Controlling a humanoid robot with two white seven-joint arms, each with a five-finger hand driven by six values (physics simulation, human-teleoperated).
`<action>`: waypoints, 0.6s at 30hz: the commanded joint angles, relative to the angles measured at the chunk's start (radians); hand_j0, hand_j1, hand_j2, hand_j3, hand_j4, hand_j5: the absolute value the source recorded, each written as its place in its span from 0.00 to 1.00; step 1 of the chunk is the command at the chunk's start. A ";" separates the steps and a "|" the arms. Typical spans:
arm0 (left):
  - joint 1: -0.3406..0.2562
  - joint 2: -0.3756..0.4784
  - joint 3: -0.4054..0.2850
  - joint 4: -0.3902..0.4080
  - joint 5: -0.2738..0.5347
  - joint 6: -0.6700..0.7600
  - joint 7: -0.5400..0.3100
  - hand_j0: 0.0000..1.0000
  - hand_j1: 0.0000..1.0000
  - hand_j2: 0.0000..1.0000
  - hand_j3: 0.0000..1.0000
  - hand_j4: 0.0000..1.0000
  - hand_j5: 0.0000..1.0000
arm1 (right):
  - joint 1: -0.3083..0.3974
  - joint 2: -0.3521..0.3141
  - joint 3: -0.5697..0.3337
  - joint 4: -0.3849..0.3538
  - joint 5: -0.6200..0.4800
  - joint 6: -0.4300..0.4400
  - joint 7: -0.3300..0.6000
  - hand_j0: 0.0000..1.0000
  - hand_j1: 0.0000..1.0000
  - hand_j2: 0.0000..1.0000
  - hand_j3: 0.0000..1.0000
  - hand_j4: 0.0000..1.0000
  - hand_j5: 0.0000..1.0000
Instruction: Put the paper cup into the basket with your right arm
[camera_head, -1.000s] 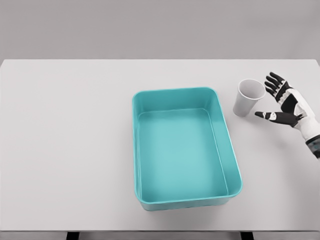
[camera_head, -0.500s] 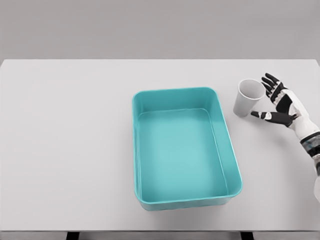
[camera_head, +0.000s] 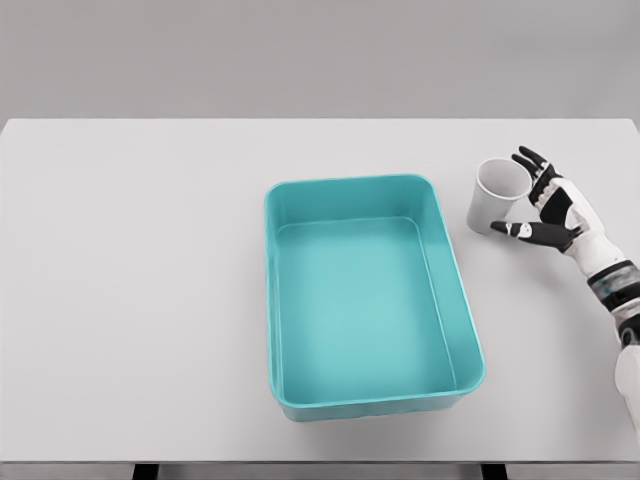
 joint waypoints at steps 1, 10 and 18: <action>0.000 0.000 0.000 0.000 0.000 0.000 0.000 1.00 1.00 1.00 1.00 1.00 1.00 | 0.000 0.003 0.001 0.010 -0.006 0.000 0.000 1.00 1.00 1.00 1.00 1.00 1.00; 0.000 0.000 0.000 0.000 0.000 0.000 0.000 1.00 1.00 1.00 1.00 1.00 1.00 | -0.014 0.015 0.001 0.038 -0.003 0.003 0.000 1.00 1.00 1.00 1.00 1.00 1.00; 0.000 0.000 0.000 0.000 0.000 0.000 0.000 1.00 1.00 1.00 1.00 1.00 1.00 | -0.014 0.017 0.001 0.038 0.008 0.002 0.000 1.00 1.00 1.00 1.00 1.00 1.00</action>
